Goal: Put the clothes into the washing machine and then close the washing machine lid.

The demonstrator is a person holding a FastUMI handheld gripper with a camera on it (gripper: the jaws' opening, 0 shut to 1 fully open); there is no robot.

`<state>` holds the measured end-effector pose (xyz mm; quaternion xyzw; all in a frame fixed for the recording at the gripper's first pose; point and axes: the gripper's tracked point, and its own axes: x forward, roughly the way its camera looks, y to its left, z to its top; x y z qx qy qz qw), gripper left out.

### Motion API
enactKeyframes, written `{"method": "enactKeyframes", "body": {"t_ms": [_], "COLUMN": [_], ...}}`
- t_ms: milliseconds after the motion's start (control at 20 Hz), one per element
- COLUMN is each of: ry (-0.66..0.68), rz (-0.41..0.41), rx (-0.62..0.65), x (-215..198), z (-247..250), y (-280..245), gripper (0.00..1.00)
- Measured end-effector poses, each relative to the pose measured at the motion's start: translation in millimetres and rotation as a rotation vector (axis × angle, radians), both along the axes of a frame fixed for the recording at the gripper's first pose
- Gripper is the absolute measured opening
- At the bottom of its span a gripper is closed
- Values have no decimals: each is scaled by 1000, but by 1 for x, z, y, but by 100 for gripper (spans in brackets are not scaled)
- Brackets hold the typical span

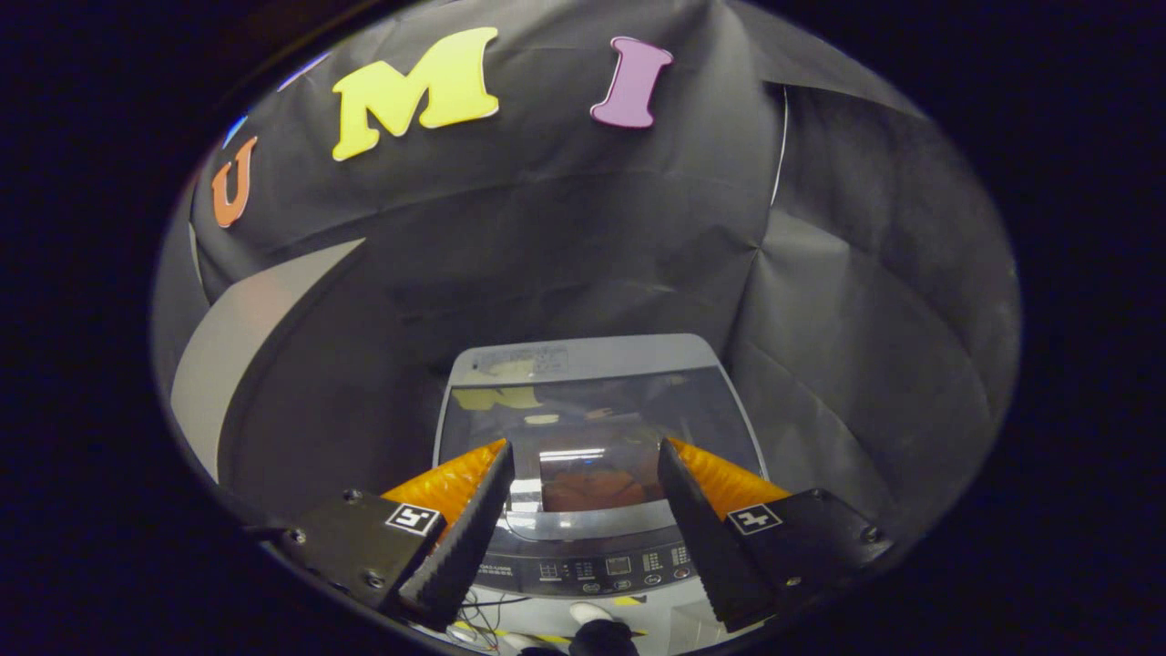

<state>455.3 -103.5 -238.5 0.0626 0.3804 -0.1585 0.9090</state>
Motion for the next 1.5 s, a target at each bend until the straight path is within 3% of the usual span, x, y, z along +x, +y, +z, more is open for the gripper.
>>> {"method": "enactKeyframes", "body": {"t_ms": [350,1000,1500], "ry": [-131,-237,-344], "rz": [0,4,93], "rx": [-49,-104,-183], "x": [-20,-125,-177], "z": [48,97,149], "y": [25,77,63], "gripper": [99,99,99]}}
